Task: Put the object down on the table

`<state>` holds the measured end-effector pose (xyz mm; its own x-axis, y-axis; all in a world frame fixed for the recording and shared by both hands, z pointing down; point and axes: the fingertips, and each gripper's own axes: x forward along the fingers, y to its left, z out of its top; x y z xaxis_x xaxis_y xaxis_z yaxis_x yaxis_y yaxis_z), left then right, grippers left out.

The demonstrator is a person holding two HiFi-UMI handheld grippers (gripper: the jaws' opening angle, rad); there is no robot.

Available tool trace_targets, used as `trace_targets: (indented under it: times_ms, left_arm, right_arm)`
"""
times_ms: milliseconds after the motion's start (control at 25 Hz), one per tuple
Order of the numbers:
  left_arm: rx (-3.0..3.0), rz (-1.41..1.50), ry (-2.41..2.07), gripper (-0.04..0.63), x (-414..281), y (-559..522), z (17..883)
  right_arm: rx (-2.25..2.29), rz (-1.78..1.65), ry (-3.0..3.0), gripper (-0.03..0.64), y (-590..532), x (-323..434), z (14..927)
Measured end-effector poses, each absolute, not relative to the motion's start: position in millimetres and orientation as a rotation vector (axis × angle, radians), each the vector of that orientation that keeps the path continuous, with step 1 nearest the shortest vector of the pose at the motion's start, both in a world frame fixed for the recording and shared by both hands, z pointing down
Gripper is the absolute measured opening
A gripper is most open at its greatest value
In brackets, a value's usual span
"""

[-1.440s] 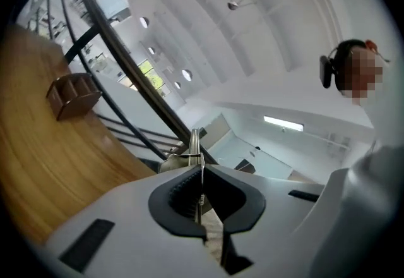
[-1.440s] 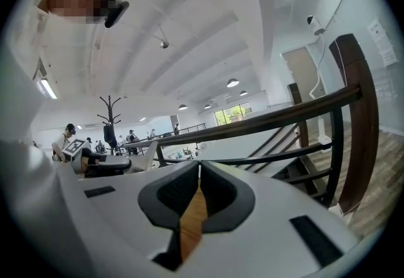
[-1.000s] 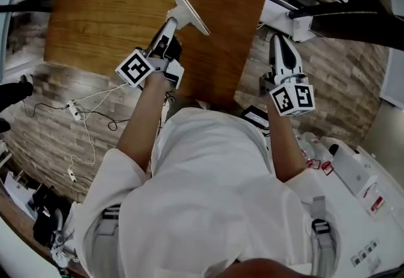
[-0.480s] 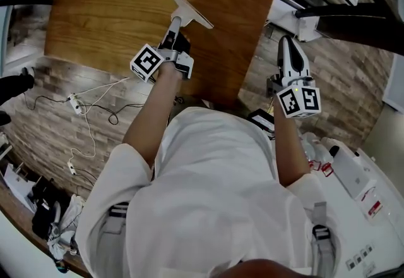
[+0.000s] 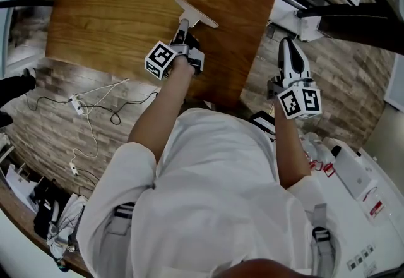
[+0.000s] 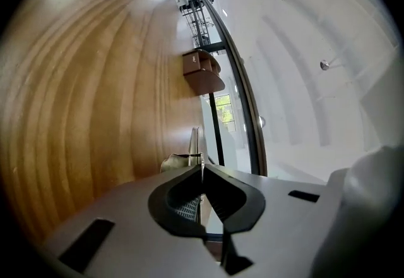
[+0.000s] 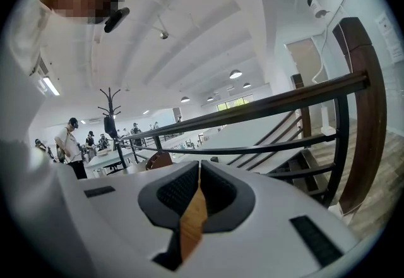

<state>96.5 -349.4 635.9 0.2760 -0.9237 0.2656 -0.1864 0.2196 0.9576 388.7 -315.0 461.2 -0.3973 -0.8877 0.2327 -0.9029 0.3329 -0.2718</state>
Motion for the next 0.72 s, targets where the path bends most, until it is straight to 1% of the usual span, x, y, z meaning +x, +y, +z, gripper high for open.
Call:
trace_targets:
  times_ms: [440, 720]
  left_arm:
    - [1.172, -0.701, -1.25, 0.017, 92, -346, 661]
    - [1.162, -0.698, -1.261, 0.018, 92, -346, 663]
  right_arm:
    - [1.69, 0.581, -2.527, 0.028, -315, 387, 467]
    - [1.682, 0.589, -2.529, 0.028, -313, 385, 468]
